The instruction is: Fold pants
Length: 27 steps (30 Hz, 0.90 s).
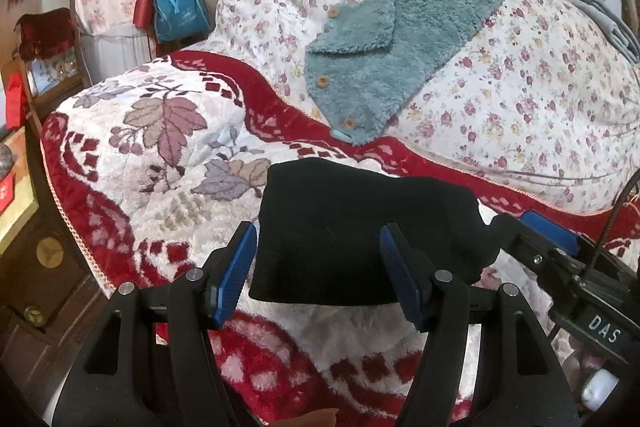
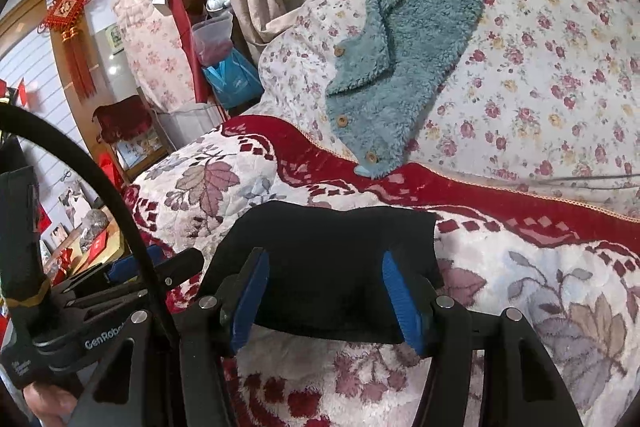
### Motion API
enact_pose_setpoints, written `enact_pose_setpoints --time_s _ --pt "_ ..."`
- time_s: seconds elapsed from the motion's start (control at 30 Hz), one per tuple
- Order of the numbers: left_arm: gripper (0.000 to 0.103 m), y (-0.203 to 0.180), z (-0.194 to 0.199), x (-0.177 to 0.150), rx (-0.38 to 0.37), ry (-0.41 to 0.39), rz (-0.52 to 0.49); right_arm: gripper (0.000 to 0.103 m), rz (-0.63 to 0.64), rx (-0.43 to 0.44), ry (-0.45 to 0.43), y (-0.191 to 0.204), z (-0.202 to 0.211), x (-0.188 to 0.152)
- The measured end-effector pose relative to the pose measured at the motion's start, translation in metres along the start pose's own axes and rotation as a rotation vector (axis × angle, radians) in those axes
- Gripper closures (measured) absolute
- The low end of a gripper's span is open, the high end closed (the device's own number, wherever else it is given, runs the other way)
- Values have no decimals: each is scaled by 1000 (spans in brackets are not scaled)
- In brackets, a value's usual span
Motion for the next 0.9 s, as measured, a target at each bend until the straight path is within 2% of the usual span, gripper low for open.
enact_pose_setpoints --time_s 0.9 --pt "38 9 1 0 31 -25 29 35 10 -2 10 5 -6 -1"
Point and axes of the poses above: each gripper's, at about its wrist camera, not at the fingertips, and z roughly against the way its jaws point, y to its left, x to its top, the point moved 8 cm from there along -z, roughly the way its jaws point, and after that the axes turned 6 degrees about -x, right-handed, at the moved point
